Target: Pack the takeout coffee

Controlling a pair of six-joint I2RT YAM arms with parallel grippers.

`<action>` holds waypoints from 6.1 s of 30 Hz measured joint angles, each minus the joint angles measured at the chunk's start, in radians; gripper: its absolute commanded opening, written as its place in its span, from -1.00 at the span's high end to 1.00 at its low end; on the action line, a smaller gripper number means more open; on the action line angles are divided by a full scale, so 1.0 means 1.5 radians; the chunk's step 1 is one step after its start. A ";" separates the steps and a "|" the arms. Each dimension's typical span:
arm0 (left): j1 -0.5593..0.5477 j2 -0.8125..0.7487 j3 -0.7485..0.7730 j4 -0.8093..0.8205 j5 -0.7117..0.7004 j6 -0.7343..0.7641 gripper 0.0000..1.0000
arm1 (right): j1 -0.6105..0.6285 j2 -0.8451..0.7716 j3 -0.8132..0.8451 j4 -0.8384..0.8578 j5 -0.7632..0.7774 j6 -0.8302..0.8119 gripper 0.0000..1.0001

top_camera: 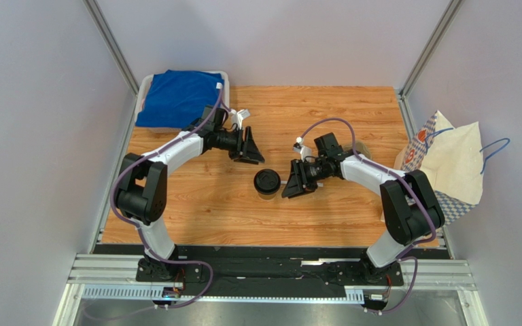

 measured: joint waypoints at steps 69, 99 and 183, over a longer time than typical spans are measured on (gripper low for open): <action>-0.049 -0.001 -0.156 0.159 0.057 -0.121 0.98 | 0.012 0.085 0.069 0.113 -0.110 0.160 0.52; -0.024 -0.128 -0.145 0.153 0.057 -0.116 0.57 | -0.003 -0.064 0.102 0.021 -0.083 0.113 0.31; -0.007 0.007 -0.105 0.002 -0.023 0.012 0.86 | -0.035 0.084 0.051 0.072 -0.056 0.159 0.91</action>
